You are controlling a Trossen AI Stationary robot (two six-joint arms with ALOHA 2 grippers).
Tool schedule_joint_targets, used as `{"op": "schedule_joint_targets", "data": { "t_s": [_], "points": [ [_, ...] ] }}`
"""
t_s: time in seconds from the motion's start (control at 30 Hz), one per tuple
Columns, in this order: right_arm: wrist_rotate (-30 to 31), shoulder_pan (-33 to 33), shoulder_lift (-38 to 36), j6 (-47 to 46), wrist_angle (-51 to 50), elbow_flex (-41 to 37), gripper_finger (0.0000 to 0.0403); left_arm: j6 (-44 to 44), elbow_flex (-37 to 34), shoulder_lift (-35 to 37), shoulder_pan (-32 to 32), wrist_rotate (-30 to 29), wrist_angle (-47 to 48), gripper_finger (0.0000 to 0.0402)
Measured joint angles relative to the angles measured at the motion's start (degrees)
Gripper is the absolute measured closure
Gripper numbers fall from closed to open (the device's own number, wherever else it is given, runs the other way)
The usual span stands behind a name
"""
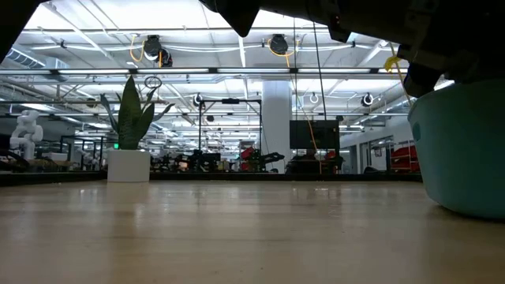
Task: Nest measuring cups in basket
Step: Put the nested measuring cups into the green bin
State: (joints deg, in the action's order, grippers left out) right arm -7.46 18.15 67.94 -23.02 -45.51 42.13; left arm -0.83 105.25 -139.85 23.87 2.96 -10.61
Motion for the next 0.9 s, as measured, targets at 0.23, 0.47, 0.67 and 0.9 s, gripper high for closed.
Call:
{"op": "schedule_joint_targets", "data": {
  "t_s": [0.23,0.47,0.67,0.9],
  "points": [
    [-4.1,0.0,0.0,-1.7,0.4,-2.9,0.0383,0.0,0.0,0.0,0.1,0.0,-0.3,0.0383],
    [-7.2,1.4,0.0,-3.9,1.9,-3.2,0.0383,0.0,0.0,0.0,0.1,0.0,-1.0,0.0383],
    [-9.7,3.3,0.0,-8.1,2.2,-3.2,0.0383,0.0,0.0,0.1,0.1,0.0,-1.7,0.0383],
    [-11.4,5.7,0.0,-15.0,3.0,-3.2,0.0383,0.0,0.0,0.1,0.1,0.0,-1.7,0.0383]
  ]
}}
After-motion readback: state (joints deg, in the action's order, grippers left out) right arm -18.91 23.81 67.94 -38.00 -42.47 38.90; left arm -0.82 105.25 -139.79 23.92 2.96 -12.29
